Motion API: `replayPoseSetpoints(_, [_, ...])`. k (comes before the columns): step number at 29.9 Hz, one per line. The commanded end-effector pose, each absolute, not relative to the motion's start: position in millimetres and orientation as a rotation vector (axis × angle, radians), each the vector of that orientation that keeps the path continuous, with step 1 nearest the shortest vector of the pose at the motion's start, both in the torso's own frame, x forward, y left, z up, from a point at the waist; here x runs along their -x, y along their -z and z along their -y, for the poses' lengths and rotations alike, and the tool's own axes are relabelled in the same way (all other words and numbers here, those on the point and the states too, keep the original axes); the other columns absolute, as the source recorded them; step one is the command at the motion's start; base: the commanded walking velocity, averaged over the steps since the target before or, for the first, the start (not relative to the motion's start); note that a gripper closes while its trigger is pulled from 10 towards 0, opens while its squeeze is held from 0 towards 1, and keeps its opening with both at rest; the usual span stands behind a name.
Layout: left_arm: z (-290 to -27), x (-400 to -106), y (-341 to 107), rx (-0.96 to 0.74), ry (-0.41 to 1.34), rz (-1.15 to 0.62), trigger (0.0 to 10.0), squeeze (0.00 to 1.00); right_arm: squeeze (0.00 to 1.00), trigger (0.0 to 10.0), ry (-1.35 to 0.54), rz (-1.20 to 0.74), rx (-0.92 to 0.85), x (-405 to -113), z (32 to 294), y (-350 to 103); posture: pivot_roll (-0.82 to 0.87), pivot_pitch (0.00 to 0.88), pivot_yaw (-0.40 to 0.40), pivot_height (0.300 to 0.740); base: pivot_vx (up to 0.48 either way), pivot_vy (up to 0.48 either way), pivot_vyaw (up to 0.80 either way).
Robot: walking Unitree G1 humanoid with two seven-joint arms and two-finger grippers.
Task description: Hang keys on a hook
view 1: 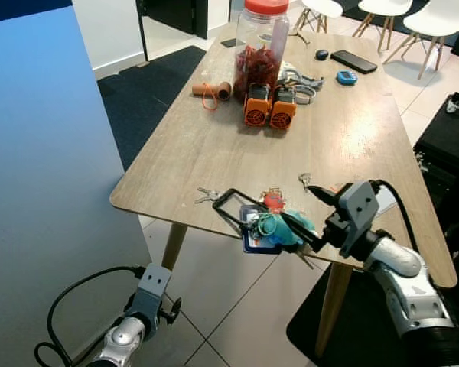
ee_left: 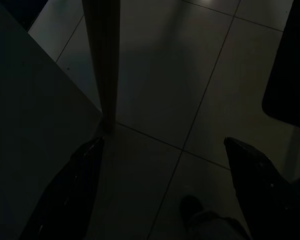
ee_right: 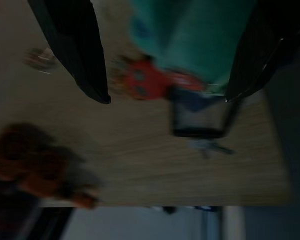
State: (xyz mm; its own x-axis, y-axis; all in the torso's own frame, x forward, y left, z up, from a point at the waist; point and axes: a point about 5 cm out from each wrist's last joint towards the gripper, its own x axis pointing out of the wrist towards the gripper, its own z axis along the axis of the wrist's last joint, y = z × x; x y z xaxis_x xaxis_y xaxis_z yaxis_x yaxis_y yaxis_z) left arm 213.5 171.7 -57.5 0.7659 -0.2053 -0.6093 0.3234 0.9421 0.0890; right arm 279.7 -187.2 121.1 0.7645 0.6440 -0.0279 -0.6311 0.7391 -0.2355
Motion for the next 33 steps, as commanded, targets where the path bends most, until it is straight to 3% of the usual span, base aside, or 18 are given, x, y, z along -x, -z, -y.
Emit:
replayPoseSetpoints(1, [-175,-210,59,-0.206,0.29,-0.647,10.0,0.0,0.0,10.0,-0.715,0.044,0.24,-278,184,-115,0.07,0.053,-0.022,0.74,0.0,0.0,0.0])
replayPoseSetpoints(13, [-174,-210,59,-0.209,0.293,-0.639,10.0,0.0,0.0,10.0,-0.689,0.021,0.228,-273,182,-102,0.07,0.054,-0.027,0.74,0.0,0.0,0.0])
replayPoseSetpoints(33, [-173,-211,58,-0.217,0.301,-0.638,10.0,0.0,0.0,10.0,-0.471,0.031,0.2,-267,210,-94,0.07,0.054,-0.023,0.74,0.0,0.0,0.0])
